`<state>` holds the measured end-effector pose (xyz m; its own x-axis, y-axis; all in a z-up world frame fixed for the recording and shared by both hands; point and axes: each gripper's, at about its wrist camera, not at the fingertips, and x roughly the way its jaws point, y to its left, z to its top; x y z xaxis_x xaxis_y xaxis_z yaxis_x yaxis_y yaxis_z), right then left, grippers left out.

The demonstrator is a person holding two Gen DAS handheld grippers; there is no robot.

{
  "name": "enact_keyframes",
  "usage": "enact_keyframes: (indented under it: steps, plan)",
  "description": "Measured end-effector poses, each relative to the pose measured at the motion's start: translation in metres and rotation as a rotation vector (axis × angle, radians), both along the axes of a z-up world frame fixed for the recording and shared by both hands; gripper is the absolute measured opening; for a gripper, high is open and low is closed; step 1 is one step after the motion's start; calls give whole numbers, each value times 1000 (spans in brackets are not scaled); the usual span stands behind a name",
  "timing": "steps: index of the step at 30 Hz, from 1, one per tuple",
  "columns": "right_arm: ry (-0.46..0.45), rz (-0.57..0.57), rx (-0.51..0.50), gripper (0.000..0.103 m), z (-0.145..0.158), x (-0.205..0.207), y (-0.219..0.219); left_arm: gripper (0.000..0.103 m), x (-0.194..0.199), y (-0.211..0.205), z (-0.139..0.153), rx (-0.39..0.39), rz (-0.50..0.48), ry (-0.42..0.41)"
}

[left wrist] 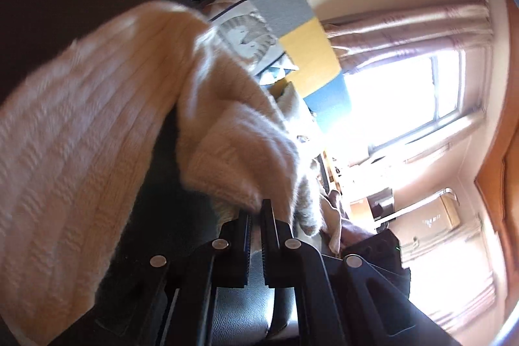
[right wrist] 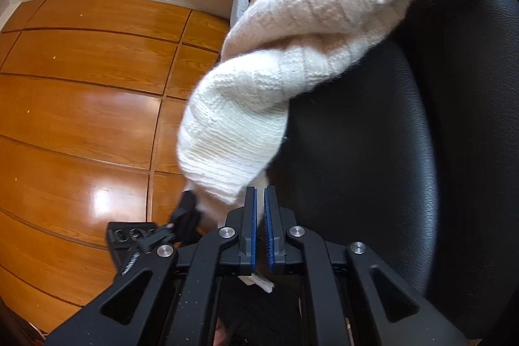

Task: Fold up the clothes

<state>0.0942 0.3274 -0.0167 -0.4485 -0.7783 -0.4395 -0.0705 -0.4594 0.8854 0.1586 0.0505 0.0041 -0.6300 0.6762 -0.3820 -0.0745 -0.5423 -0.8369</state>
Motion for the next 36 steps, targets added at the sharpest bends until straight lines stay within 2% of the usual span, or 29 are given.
enact_keyframes:
  steps: [5, 10, 11, 14, 16, 20, 22, 25, 26, 27, 28, 30, 31, 36]
  plan:
    - [2, -14, 16, 14, -2, 2, 4, 4, 12, -6, 22, 7, -18, 37]
    - [13, -66, 30, 51, -6, -7, 11, 4, 16, -6, 42, 13, -39, 73]
    - [10, -76, 11, 52, -7, -11, 12, 4, 9, -1, 44, 13, -45, 78]
    - [-4, -81, -81, 55, -14, -25, 10, 4, 6, 9, 52, 15, -61, 88]
    - [-24, -55, -157, 62, -21, -36, 0, 4, 12, 9, 55, 33, -76, 85]
    - [-58, -3, -275, 64, -33, -56, -28, 4, 13, 14, 55, 79, -98, 73]
    - [-79, -25, -366, 71, -39, -60, -38, 4, 13, 16, 55, 98, -97, 71]
    - [-122, -38, -533, 71, -51, -66, -50, 4, 13, 16, 54, 123, -97, 64]
    - [-125, -35, -594, 71, -54, -67, -53, 4, 13, 15, 54, 127, -96, 62]
    - [-111, -33, -626, 59, -55, -68, -54, 4, 13, 15, 54, 127, -96, 63]
    - [-77, -28, -607, 32, -50, -68, -54, 4, 13, 13, 54, 129, -95, 64]
    - [-21, -5, -531, 3, -38, -69, -51, 4, 14, 11, 53, 129, -94, 58]
    - [3, -4, -493, 0, -32, -66, -48, 4, 13, 10, 51, 134, -93, 52]
    - [121, 8, -313, 0, 4, -53, -34, 4, 14, 4, 43, 157, -93, 35]
